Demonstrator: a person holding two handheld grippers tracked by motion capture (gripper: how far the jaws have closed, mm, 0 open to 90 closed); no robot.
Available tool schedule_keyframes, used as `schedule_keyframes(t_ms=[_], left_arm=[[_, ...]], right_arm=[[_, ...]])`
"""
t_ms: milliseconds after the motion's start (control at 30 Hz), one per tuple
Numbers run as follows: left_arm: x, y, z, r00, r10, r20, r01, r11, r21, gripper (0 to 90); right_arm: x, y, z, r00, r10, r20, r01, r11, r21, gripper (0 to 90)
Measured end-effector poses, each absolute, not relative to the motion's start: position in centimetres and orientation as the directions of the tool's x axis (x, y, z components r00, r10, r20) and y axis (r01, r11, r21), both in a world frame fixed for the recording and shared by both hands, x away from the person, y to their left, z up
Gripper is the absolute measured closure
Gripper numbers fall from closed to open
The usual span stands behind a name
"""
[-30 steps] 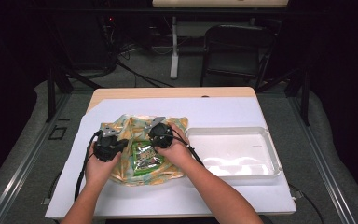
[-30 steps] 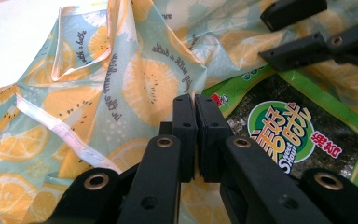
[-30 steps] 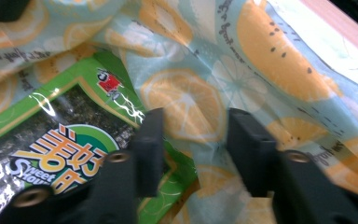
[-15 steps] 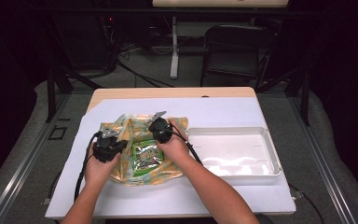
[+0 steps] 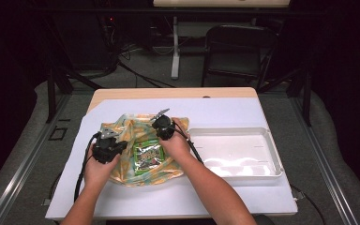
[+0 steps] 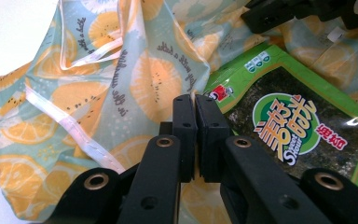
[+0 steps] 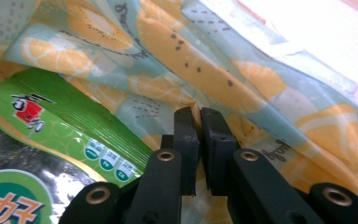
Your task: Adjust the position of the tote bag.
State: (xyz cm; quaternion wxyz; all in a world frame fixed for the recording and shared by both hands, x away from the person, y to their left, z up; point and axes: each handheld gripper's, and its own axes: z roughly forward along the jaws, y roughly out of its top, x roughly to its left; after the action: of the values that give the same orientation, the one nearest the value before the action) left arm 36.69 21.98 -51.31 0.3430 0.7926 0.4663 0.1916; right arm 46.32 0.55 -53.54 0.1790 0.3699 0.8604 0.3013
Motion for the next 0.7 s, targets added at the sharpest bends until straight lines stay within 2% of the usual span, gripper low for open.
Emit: schedule_keyframes(t_ms=[333, 533, 700], left_arm=[[36.8, 22.4, -51.6, 0.477, 0.879, -0.014, 0.625, -0.328, 0.709, 87.4], [37.0, 22.2, -51.9, 0.474, 0.881, -0.009, 0.628, -0.331, 0.704, 87.4], [37.1, 22.3, -52.0, 0.470, 0.883, -0.011, 0.634, -0.328, 0.701, 87.3]], right_arm=[[46.6, 0.3, -53.9, -0.654, 0.751, -0.088, 0.546, 0.549, 0.632, 83.8], [45.8, 0.0, -53.0, -0.660, 0.749, -0.057, 0.540, 0.525, 0.658, 72.8], [44.5, -0.5, -51.7, -0.681, 0.728, -0.072, 0.501, 0.535, 0.680, 67.8]])
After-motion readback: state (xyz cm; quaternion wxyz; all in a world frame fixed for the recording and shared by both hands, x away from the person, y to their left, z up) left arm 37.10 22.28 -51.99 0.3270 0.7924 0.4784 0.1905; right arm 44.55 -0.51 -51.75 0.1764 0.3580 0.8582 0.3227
